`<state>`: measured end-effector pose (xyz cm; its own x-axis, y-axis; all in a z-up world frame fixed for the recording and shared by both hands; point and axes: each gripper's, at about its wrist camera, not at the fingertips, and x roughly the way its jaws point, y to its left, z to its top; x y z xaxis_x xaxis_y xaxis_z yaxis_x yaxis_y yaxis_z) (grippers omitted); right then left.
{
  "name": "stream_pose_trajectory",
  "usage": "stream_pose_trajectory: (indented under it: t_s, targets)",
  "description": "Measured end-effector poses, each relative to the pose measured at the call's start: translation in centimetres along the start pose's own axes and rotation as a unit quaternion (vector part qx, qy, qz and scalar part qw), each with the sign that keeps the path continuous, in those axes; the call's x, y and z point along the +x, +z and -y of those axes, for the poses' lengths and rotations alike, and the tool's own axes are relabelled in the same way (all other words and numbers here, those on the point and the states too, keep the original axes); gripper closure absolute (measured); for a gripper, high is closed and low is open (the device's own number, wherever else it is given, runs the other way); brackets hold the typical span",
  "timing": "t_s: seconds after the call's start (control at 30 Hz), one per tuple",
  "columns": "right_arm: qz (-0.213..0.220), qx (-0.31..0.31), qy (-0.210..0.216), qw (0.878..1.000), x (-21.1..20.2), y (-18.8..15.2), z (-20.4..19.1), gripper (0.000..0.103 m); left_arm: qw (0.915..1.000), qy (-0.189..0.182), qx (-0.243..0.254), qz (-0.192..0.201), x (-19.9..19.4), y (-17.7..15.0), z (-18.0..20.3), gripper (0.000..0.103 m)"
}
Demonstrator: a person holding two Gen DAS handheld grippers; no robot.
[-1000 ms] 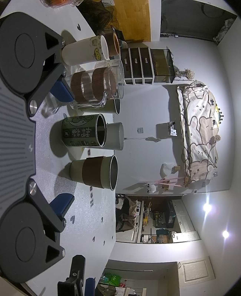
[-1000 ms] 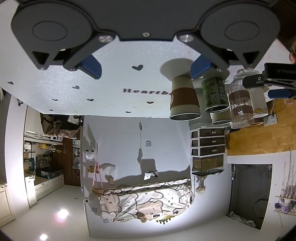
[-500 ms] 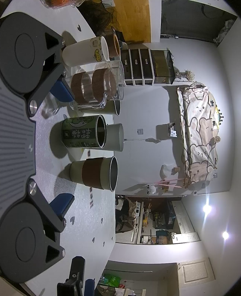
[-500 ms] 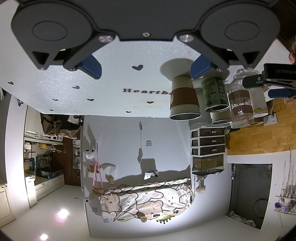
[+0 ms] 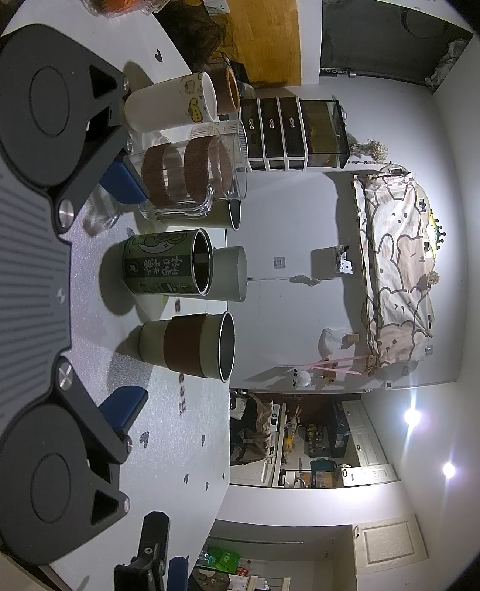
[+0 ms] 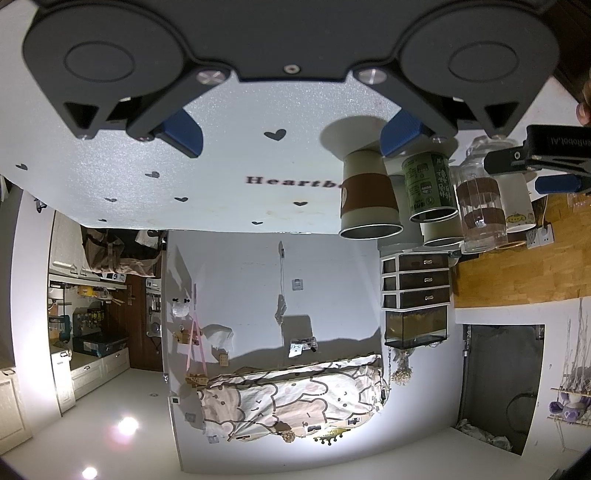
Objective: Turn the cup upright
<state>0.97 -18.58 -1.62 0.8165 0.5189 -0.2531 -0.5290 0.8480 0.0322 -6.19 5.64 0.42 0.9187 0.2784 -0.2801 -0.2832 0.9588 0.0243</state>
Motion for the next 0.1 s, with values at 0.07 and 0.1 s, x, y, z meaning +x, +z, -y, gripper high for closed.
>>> stream_pose_trajectory:
  t_s: [0.07,0.1]
  targets:
    - [0.0,0.0,0.0,1.0,0.01,-0.02,0.02,0.0,1.0,0.0,-0.003,-0.001,0.0,0.01,-0.06,0.0]
    - [0.0,0.0,0.0,1.0,0.03,-0.03,0.04,0.0,1.0,0.001,-0.005,-0.001,-0.03,0.02,-0.1,0.0]
